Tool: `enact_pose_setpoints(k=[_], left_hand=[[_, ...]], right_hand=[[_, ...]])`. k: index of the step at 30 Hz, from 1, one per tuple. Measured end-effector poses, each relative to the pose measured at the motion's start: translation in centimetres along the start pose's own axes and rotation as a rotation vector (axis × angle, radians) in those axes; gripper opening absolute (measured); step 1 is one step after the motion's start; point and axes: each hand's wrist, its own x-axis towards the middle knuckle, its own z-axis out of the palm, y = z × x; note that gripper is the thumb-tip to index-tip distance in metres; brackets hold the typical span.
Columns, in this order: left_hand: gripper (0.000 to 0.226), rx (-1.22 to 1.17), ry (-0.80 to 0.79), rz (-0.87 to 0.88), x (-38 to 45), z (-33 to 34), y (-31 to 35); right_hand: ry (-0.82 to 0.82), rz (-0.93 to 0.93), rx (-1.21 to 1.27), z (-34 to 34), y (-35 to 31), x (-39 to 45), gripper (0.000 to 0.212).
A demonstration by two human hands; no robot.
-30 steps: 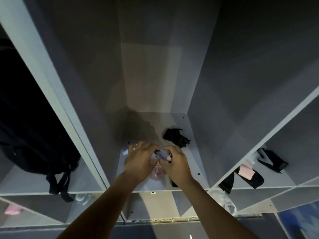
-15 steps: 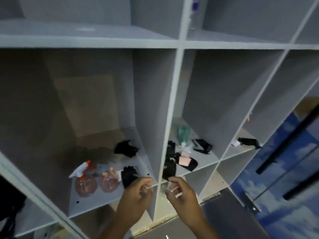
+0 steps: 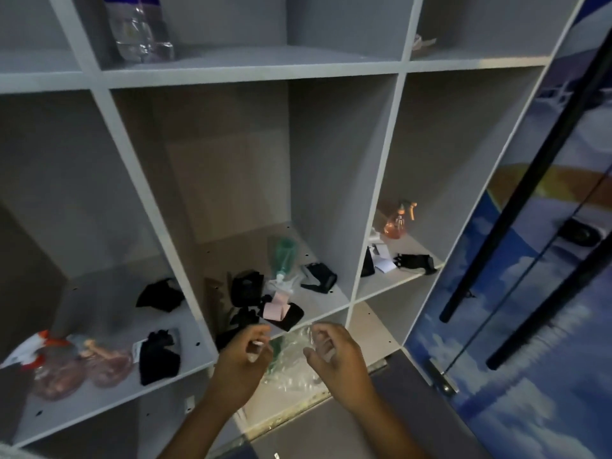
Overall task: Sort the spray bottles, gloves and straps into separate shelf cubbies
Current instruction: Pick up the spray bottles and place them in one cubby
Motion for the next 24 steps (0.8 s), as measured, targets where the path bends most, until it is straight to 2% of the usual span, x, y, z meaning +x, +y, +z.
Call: enact_pose_setpoints(k=[5, 8, 10, 13, 18, 21, 24], left_hand=[[0.032, 0.016, 0.086, 0.014, 6.6, 2.1, -0.2], [0.031, 0.020, 0.098, 0.025, 11.9, 3.4, -2.4], [0.039, 0.011, 0.100, 0.033, 15.4, 4.5, -4.2], [0.043, -0.010, 0.136, -0.005, 19.9, 6.3, -7.1], [0.043, 0.096, 0.130, -0.042, 24.8, 8.2, -11.2], [0.046, 0.154, 0.124, -0.082, 26.3, 8.5, -12.6], [0.045, 0.189, 0.187, -0.071, 27.4, 8.5, -13.6]], right_hand=[[-0.078, -0.037, -0.063, -0.5, 3.1, 7.7, 0.034], [-0.106, -0.046, -0.179, 0.4, 5.4, 12.4, 0.038], [-0.168, -0.034, -0.238, 1.4, 7.0, 15.1, 0.038], [-0.202, -0.094, -0.344, 3.6, 10.1, 18.8, 0.035], [-0.279, -0.091, -0.428, 8.0, 15.1, 24.7, 0.036], [-0.320, -0.155, -0.520, 10.9, 17.6, 28.0, 0.043], [-0.334, -0.219, -0.650, 13.5, 19.7, 30.6, 0.050]])
